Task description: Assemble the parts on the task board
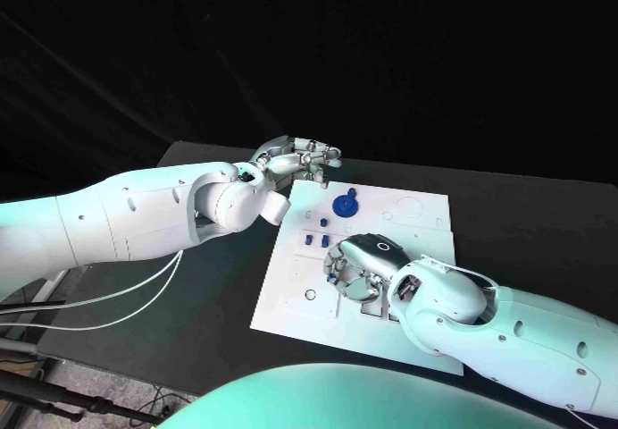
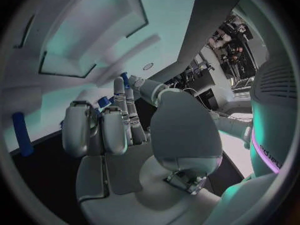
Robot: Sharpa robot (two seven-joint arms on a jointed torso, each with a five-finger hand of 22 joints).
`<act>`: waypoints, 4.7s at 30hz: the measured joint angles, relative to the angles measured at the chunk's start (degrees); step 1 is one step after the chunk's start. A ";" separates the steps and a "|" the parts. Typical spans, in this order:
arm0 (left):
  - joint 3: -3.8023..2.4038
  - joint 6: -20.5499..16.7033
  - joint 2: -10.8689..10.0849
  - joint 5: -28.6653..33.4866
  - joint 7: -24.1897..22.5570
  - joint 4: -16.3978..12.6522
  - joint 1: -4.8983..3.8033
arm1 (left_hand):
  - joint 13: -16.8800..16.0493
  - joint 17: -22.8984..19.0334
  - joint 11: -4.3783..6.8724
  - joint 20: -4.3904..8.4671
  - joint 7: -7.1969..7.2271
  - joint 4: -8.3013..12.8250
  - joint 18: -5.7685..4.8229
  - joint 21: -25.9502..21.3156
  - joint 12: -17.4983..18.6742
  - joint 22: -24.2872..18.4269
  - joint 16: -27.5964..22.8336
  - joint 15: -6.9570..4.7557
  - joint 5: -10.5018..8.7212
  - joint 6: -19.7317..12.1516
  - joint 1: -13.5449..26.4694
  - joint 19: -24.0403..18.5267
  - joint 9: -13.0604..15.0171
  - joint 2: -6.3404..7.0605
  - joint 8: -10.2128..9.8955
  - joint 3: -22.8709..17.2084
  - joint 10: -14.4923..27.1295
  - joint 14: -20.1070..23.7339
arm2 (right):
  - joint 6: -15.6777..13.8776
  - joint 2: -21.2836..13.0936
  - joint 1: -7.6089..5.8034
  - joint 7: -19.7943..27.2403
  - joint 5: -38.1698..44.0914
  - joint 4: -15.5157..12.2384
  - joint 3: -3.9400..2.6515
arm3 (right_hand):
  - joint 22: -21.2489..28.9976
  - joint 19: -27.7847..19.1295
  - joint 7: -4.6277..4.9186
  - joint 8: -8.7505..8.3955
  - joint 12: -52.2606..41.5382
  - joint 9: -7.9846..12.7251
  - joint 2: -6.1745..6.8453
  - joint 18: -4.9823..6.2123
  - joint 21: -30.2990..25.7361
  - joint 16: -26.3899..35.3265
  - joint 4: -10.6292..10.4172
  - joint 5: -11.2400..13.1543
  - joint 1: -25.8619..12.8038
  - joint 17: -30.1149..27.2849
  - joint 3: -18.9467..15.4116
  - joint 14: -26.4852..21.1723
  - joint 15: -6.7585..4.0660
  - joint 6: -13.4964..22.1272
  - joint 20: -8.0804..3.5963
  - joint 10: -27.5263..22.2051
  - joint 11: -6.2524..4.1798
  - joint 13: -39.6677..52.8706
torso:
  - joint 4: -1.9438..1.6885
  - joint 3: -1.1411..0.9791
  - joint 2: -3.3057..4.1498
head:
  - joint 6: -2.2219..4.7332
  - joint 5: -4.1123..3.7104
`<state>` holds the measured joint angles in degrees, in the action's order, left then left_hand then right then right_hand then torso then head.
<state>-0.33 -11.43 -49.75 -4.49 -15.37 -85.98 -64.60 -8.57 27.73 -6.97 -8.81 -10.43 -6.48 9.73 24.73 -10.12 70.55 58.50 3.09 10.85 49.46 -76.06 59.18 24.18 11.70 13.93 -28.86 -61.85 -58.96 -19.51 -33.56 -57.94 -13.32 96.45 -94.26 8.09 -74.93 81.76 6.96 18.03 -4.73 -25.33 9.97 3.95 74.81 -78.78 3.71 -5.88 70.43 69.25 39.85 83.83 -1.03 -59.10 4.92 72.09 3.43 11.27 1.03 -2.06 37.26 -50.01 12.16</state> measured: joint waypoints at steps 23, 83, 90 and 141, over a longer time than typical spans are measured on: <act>-0.01 0.10 -0.04 -0.04 0.13 0.03 0.00 | 0.00 -0.01 0.00 0.00 0.00 0.00 0.00 0.01 -0.01 -0.04 0.00 0.00 0.00 0.00 0.00 0.00 0.00 0.00 0.00 0.00 0.00 0.00 | -0.04 -0.32 0.35 -0.17 0.70 -0.13 0.14 | 0.02 -2.99 2.80 -4.21 0.41 1.21 3.93 0.01 -5.99 1.34 -0.55 -1.89 -2.09 -4.53 -2.62 0.19 2.26 6.24 2.56 -9.48 3.03 -0.39 | 0.06 -0.08 -0.03 | 0.00 -0.49; 0.00 1.41 -0.71 -0.07 0.34 0.36 0.02 | -0.01 0.01 0.00 0.00 0.00 0.00 0.00 -0.21 -0.02 -0.08 0.01 0.00 0.00 0.00 -0.01 0.00 0.00 0.00 0.00 0.00 0.00 0.00 | 4.53 -13.63 -6.04 -1.24 -5.22 -2.23 -0.85 | 0.01 -0.28 1.43 -5.40 -8.29 5.36 1.93 0.91 -3.24 -1.37 -8.67 -0.18 5.71 -4.35 -7.06 0.20 1.82 1.76 1.53 -8.68 1.49 -3.05 | 0.03 -0.03 0.03 | 0.00 -3.75; 0.00 1.49 -0.71 -0.08 0.38 0.37 0.02 | -0.01 0.01 0.00 0.00 0.00 0.00 0.00 -0.21 -0.02 -0.07 0.01 0.00 0.00 0.00 -0.01 0.00 0.00 0.00 0.00 0.00 0.00 0.00 | 3.24 -13.20 -5.90 -1.81 -5.48 -1.92 -0.79 | 0.01 -0.28 0.93 -4.27 -7.63 4.35 1.10 0.91 -3.49 -1.37 -7.86 2.36 4.87 -4.65 -3.39 0.21 1.42 1.07 1.53 -7.43 1.13 -2.73 | 0.02 -0.04 0.03 | 0.00 -3.87; 0.02 2.04 0.77 -0.10 0.51 1.67 0.04 | -0.01 0.06 0.00 0.00 0.00 0.00 0.00 -0.49 -0.02 -0.12 0.01 0.00 -0.01 0.00 0.22 0.00 0.00 -0.23 0.00 0.00 0.00 0.00 | -3.56 -1.12 -0.05 -0.13 -4.73 -5.97 -0.24 | -0.01 0.32 0.21 -1.99 -6.84 2.34 0.33 0.90 -2.37 -1.34 -4.72 2.54 4.38 -4.44 0.32 0.20 1.01 0.40 0.91 -5.15 0.37 -1.86 | -0.13 0.05 0.03 | 0.00 -1.77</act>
<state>-0.31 -9.39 -48.98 -4.60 -14.86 -84.31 -64.56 -8.58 27.79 -6.97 -8.82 -10.43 -6.48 9.73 24.24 -10.14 70.43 58.51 3.09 10.85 49.46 -75.84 59.18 24.18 11.47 13.93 -28.86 -61.85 -58.97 -23.07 -34.68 -57.99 -13.45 91.71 -100.23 7.85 -74.94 82.08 7.17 16.04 -11.57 -23.00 10.30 4.85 72.44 -80.12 -1.01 -3.34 74.81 64.81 40.17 84.03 -0.02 -58.71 5.83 66.94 3.80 9.41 0.90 -2.01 37.29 -50.01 10.38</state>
